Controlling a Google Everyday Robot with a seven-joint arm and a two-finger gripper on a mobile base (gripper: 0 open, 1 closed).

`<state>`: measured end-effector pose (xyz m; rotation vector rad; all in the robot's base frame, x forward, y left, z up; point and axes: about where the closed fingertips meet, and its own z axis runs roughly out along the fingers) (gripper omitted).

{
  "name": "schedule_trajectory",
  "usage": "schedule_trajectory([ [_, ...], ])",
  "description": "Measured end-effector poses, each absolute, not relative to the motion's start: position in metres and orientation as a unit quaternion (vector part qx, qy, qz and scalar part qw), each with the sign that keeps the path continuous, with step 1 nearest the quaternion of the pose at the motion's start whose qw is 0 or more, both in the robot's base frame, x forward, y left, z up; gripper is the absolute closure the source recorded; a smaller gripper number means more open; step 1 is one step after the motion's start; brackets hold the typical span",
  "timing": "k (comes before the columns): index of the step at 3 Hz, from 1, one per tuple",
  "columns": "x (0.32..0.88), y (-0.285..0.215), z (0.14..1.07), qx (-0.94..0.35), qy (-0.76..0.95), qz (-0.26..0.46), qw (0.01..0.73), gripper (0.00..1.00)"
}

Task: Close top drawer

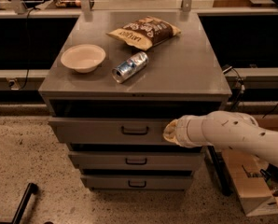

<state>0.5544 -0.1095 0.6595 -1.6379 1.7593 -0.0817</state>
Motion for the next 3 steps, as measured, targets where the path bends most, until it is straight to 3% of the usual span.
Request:
schedule_trajectory([
  [1,0.556,-0.1,0.662,-0.647,0.668,-0.03,0.365,1.0],
  [3,0.499,-0.089,0.701,-0.67,0.647,-0.009,0.364,1.0],
])
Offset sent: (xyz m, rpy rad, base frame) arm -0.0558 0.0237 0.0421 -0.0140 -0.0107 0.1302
